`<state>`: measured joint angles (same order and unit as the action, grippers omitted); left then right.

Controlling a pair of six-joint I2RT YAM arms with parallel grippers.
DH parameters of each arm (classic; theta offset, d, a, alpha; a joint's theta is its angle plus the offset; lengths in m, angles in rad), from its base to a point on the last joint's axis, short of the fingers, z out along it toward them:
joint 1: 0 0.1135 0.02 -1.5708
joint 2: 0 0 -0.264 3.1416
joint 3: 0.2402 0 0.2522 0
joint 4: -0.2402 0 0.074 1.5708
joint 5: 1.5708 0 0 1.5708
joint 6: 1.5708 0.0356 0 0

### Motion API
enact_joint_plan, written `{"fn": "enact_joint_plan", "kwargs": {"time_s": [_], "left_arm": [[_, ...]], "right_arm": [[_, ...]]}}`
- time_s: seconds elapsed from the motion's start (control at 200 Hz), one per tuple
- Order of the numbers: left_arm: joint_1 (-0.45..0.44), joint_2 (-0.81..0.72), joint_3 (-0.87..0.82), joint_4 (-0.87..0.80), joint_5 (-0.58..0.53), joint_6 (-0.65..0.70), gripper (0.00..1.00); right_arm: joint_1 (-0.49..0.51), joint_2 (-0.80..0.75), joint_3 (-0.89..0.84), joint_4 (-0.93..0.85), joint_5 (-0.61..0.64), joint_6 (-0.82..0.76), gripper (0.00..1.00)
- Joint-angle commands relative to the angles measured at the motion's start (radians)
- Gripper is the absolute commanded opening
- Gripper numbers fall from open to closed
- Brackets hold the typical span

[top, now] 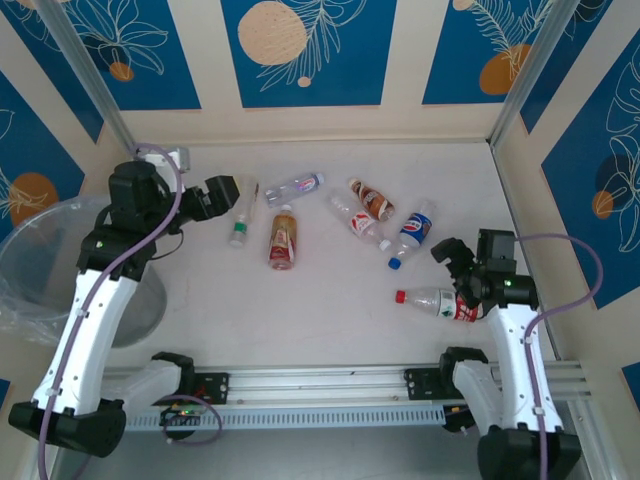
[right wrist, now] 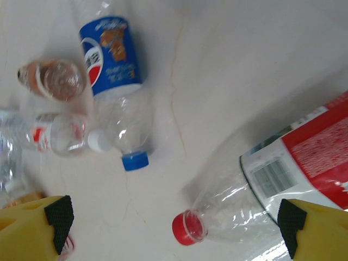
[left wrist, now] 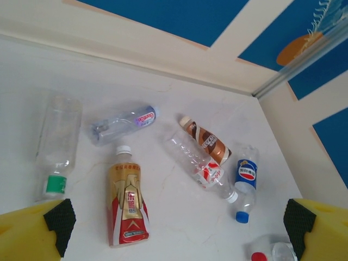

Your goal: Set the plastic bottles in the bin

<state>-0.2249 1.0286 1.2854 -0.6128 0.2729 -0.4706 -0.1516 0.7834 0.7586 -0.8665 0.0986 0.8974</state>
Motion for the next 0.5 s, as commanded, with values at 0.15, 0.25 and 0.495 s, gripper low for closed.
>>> {"fn": "enact_joint_plan", "kwargs": {"time_s": [0.15, 0.25, 0.495], "left_arm": [[-0.088, -0.039, -0.255, 0.316, 0.050, 0.055, 1.00], [-0.107, -0.032, -0.328, 0.415, 0.021, 0.056, 0.99], [-0.129, 0.052, -0.424, 0.661, 0.022, 0.094, 1.00]], "right_arm": [[-0.267, 0.135, 0.045, -0.116, -0.201, 0.102, 0.99], [-0.333, 0.208, 0.062, -0.195, -0.248, 0.165, 0.99], [-0.345, 0.280, 0.066, -0.285, -0.152, 0.353, 0.99]]}}
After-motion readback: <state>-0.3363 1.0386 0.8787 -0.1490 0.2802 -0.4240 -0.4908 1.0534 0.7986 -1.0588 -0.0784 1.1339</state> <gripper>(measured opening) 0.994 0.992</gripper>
